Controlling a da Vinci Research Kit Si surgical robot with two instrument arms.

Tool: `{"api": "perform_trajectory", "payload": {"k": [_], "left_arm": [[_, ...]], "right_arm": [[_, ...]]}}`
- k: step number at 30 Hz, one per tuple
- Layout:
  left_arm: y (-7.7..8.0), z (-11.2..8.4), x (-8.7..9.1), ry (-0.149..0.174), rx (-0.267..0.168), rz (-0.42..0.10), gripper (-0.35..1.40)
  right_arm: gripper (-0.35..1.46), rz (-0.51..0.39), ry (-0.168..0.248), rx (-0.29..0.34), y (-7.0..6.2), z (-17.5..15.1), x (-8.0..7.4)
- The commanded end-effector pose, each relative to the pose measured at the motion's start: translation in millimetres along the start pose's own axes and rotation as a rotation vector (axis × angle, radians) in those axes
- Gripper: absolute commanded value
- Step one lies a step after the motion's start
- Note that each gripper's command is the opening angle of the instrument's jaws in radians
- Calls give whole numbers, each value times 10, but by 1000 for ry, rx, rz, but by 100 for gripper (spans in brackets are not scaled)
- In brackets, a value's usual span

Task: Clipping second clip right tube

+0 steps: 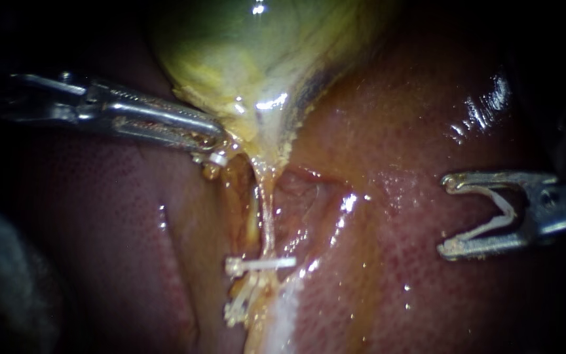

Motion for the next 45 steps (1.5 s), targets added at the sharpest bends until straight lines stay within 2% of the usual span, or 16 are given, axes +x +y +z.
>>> {"api": "perform_trajectory", "payload": {"k": [1, 5, 8, 12, 16, 20, 34, 37, 45], "left_arm": [[0, 0, 0, 0, -1, 0, -35], [2, -5, 0, -1, -3, 0, -35], [5, -16, 3, -3, -10, -2, -35], [8, -40, 7, -4, -13, -5, -35], [7, -71, 13, 4, 7, -10, -35], [4, -89, 22, 7, 23, -17, -35], [6, -92, 23, 8, 26, -19, -35], [7, -92, 23, 9, 27, -19, -35], [10, -91, 23, 9, 29, -20, -35]], "right_arm": [[49, 0, 0, 0, 0, 0, 0], [49, 0, 0, 0, 0, 0, 0], [49, 0, 0, 0, 0, 0, 0], [49, 0, 0, 0, 0, 0, 0], [49, 0, 0, 0, 0, 0, 0], [49, 0, 0, 0, 0, 0, 0], [49, 6, 0, 8, 2, -1, 8], [49, 9, 20, 20, 3, 4, 18], [49, 145, 102, 89, 2, 28, 50]]}}
